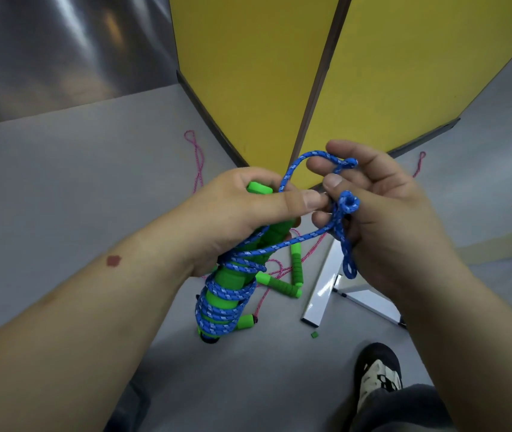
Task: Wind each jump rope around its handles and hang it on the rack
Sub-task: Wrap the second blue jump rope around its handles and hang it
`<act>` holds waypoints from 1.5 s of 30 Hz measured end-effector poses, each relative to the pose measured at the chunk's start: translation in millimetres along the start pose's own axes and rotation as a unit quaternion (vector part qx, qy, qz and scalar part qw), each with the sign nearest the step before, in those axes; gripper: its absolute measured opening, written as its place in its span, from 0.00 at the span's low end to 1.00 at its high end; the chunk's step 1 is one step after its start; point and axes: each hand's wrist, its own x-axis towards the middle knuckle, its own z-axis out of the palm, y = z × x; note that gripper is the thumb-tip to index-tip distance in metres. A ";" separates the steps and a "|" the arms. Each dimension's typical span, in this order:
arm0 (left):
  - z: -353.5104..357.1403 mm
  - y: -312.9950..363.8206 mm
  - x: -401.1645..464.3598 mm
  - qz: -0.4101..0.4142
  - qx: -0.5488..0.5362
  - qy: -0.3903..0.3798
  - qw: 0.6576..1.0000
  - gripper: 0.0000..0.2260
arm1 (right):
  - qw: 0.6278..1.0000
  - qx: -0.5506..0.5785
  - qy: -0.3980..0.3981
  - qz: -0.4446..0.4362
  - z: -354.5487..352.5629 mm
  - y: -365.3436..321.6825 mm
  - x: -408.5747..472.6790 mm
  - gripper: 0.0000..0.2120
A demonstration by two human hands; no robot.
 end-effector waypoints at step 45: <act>-19.8 -6.9 13.9 -0.016 0.048 0.342 0.938 0.09 | 0.977 0.145 0.133 0.082 -9.1 -5.5 8.2 0.13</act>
